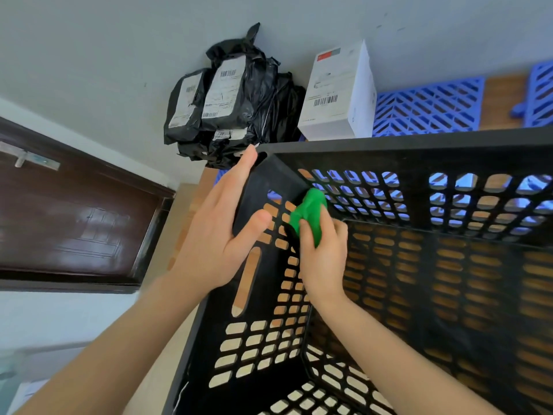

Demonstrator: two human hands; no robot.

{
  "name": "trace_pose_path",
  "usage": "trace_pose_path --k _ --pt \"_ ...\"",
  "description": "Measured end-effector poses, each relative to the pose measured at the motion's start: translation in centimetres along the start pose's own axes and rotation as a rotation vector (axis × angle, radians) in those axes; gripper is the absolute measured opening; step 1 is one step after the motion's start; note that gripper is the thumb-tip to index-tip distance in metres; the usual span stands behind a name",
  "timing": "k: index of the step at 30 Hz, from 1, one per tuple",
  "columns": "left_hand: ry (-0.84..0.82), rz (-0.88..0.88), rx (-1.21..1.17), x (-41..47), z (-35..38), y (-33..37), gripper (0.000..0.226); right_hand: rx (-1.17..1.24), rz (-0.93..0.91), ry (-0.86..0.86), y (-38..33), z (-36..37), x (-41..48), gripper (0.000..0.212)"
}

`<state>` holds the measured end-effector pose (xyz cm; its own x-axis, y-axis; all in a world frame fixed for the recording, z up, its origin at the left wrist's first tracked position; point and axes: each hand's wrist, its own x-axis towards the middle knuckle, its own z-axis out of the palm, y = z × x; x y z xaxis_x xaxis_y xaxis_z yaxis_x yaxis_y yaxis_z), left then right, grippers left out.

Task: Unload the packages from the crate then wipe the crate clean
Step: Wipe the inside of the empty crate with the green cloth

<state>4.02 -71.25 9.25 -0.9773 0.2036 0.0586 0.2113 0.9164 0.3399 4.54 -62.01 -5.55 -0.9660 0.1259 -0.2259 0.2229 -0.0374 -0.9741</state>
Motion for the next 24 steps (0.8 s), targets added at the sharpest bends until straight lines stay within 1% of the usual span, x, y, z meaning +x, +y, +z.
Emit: trace_pose_path --k 1,3,5,7,9,12,13,14,16,19,21,24 --pt "0.000 0.011 0.002 0.0 0.0 -0.1 0.069 0.032 -0.111 0.013 -1.8 0.0 -0.4 0.042" --pt "0.009 0.024 -0.003 0.0 0.0 -0.2 0.069 0.100 -0.323 -0.014 -5.2 0.2 -1.0 0.043" --pt "0.032 0.001 -0.026 -0.1 0.1 -0.2 0.068 0.130 -0.416 -0.047 -7.2 0.5 -0.4 0.042" --pt "0.046 -0.010 -0.041 -0.1 0.2 -0.2 0.066 0.103 -0.472 -0.028 -6.8 0.5 0.5 0.041" --pt "0.031 0.009 -0.028 -0.2 0.1 -0.3 0.064 0.070 -0.461 0.004 -4.6 0.3 0.7 0.040" --pt "0.020 0.000 -0.012 -0.1 0.0 -0.3 0.064 0.070 -0.274 0.024 -2.1 0.3 0.3 0.041" --pt "0.020 -0.006 -0.013 -0.1 0.0 -0.3 0.064 0.080 -0.247 0.011 -2.0 0.2 0.1 0.040" --pt "0.019 -0.009 -0.014 -0.1 0.0 -0.4 0.063 0.075 -0.259 -0.001 -2.0 0.2 -0.1 0.039" --pt "0.016 -0.009 -0.015 0.0 0.1 -0.5 0.062 0.032 -0.338 -0.022 -2.5 0.0 -0.6 0.038" --pt "0.020 -0.007 -0.025 -0.1 0.0 -0.6 0.062 0.016 -0.453 -0.131 -2.2 -0.8 -2.3 0.037" --pt "0.024 -0.005 -0.017 -0.1 0.0 -0.6 0.062 -0.003 -0.536 -0.273 -0.9 -1.4 -5.1 0.037" --pt "0.024 -0.011 -0.003 -0.2 0.0 -0.6 0.063 -0.127 -0.692 -0.518 2.0 -2.3 -10.3 0.041"
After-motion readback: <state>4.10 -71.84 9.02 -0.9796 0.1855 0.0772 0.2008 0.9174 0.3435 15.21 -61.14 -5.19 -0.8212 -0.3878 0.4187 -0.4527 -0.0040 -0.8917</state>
